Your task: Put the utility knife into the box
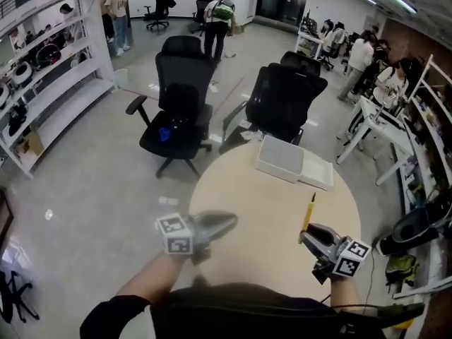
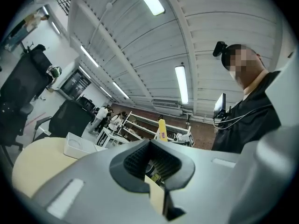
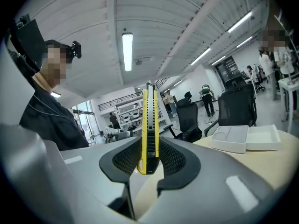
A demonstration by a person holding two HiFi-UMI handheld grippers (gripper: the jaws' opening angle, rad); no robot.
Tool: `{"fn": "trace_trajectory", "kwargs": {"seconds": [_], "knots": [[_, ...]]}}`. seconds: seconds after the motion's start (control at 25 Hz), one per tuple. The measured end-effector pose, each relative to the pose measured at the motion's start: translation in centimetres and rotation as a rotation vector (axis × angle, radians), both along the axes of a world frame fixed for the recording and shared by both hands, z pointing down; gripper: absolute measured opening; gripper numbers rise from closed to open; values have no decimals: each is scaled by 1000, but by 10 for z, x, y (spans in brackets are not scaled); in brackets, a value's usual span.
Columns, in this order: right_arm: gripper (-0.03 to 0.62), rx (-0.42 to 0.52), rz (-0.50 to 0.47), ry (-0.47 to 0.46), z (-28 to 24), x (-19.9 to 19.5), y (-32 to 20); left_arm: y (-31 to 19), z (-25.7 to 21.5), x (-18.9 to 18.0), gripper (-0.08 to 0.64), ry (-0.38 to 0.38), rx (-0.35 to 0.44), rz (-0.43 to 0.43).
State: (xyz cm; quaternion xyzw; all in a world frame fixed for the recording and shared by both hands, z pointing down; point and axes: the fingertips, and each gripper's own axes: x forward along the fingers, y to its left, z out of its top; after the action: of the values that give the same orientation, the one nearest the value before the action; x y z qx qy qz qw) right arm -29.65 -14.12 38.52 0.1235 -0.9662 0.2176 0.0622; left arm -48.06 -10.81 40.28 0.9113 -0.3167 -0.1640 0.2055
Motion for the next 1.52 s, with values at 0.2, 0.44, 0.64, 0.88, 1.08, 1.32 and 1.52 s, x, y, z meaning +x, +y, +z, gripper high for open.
{"fn": "trace_trajectory", "kwargs": {"seconds": [0.2, 0.44, 0.64, 0.88, 1.08, 1.32, 1.52], "knots": [[132, 2, 9, -5, 4, 43, -14, -15, 14, 43, -2, 20, -27, -3], [132, 6, -52, -4, 14, 106, -43, -19, -5, 101, -2, 6, -59, -115], [132, 38, -85, -63, 20, 129, -85, -41, -18, 129, -2, -77, -81, -143], [132, 51, -76, -99, 30, 128, -111, -69, -24, 128, -2, -135, -61, -134], [132, 142, -32, -38, 16, 91, -121, -95, -26, 83, -2, -108, -33, -109], [132, 171, 31, 33, 34, 102, -186, -166, -9, 76, -2, -146, 8, -107], [132, 214, 60, 112, 43, 118, -250, -230, -1, 93, -2, -177, 9, -88]]}}
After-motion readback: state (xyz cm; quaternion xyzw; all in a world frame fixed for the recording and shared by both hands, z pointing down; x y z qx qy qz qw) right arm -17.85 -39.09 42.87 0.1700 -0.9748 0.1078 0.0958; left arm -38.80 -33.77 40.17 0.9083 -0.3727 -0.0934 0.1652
